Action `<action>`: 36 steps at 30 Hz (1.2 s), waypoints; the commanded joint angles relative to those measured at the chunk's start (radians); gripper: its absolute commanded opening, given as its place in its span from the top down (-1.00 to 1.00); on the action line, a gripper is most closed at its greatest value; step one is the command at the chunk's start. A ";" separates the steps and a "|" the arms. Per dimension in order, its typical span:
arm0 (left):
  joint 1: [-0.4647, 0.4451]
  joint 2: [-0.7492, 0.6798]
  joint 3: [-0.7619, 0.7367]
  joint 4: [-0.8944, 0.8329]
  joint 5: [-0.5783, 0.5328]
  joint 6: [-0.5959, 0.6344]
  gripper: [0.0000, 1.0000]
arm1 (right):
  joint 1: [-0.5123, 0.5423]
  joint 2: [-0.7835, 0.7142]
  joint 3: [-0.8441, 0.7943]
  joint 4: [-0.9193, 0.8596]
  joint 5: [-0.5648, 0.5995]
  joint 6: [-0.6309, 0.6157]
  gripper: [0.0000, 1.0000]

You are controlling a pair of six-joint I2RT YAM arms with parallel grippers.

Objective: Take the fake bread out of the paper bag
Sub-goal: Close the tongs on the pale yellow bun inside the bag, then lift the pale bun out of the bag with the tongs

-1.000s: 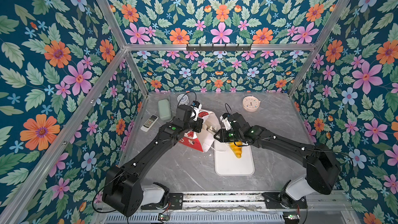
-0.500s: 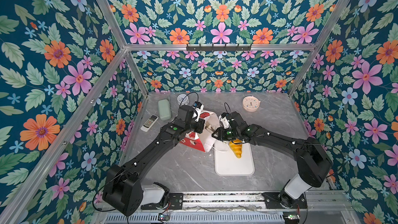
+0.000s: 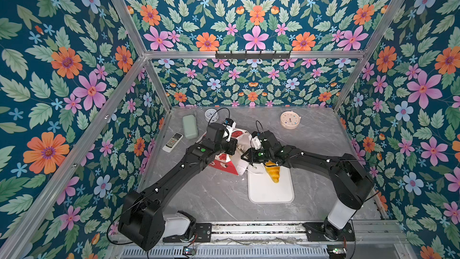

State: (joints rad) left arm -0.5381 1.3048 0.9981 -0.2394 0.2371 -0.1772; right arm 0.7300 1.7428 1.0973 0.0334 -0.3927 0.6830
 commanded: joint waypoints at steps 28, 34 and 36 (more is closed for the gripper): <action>-0.003 -0.007 -0.006 0.143 -0.062 -0.085 1.00 | 0.056 -0.374 -0.159 -0.222 0.187 -0.150 0.92; -0.002 -0.004 -0.010 0.167 -0.077 -0.101 1.00 | 0.062 -0.513 -0.224 -0.268 0.231 -0.156 0.94; -0.003 -0.004 -0.012 0.174 -0.078 -0.107 1.00 | 0.062 -0.566 -0.249 -0.269 0.247 -0.153 0.95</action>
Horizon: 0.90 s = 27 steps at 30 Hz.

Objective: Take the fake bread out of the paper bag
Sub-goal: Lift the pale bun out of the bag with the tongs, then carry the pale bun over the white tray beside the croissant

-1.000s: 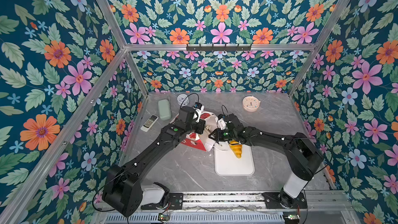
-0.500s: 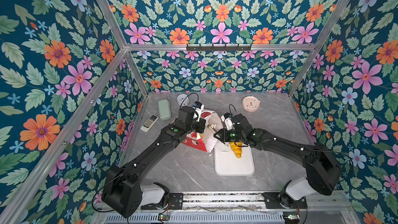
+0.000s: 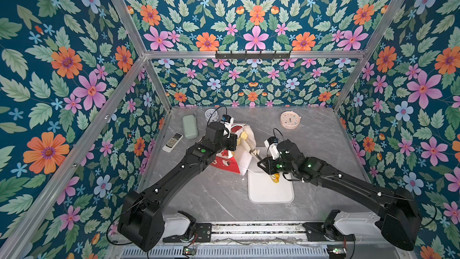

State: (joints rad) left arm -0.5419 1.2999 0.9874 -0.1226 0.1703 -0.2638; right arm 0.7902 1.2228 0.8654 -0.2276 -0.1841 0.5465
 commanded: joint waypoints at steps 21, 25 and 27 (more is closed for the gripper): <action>0.000 -0.002 -0.042 0.080 -0.075 -0.013 1.00 | 0.004 -0.427 0.059 -0.476 0.039 0.035 0.94; 0.001 -0.004 -0.045 0.083 -0.097 -0.003 1.00 | 0.004 -0.453 0.138 -0.676 -0.001 0.061 0.93; 0.000 -0.004 -0.049 0.083 -0.106 0.004 1.00 | 0.004 -0.459 0.173 -0.771 -0.021 0.071 0.93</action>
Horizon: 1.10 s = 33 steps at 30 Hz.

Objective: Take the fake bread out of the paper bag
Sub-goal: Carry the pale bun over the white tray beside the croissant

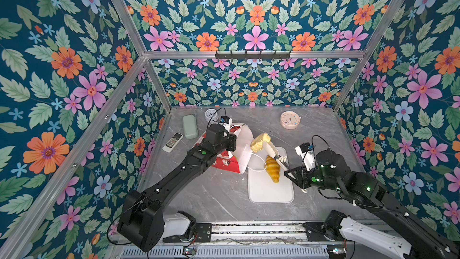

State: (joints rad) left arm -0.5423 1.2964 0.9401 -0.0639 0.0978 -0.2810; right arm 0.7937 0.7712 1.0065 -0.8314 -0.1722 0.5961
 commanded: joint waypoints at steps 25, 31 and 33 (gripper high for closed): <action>0.001 -0.071 -0.085 0.095 -0.093 0.037 1.00 | 0.002 0.232 0.124 -0.563 -0.194 -0.048 0.86; 0.001 -0.092 -0.107 0.106 -0.092 0.035 1.00 | 0.002 0.343 0.176 -0.529 -0.191 -0.106 0.75; 0.001 -0.092 -0.108 0.112 -0.086 0.034 1.00 | 0.003 0.370 0.185 -0.511 -0.193 -0.117 0.64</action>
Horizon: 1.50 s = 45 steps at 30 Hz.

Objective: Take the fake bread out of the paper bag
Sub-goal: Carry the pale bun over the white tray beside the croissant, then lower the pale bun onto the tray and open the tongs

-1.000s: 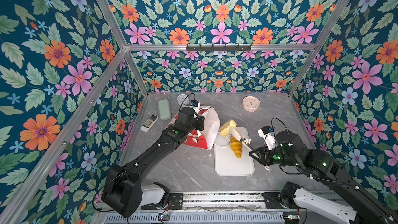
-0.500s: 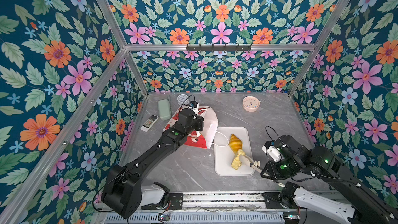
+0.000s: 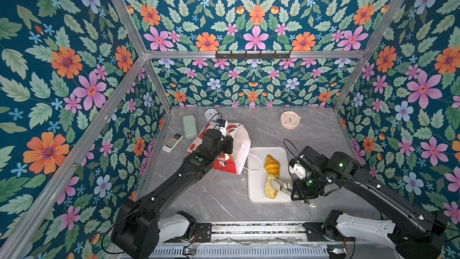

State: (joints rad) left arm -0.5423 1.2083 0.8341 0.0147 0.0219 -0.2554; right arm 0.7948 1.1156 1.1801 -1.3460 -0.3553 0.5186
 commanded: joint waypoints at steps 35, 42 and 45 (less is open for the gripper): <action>0.003 0.036 0.046 0.053 0.024 0.011 1.00 | 0.001 -0.031 0.055 0.165 0.037 0.021 0.36; 0.002 0.035 0.061 0.025 0.053 0.019 1.00 | 0.001 -0.089 0.096 0.251 0.002 -0.003 0.36; 0.002 0.039 0.062 0.016 0.056 0.018 1.00 | 0.001 -0.088 0.134 0.244 0.027 -0.035 0.36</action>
State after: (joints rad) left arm -0.5404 1.2469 0.8883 0.0235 0.0635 -0.2512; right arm 0.7948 1.0298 1.2865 -1.1503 -0.3401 0.5186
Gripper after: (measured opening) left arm 0.050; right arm 0.320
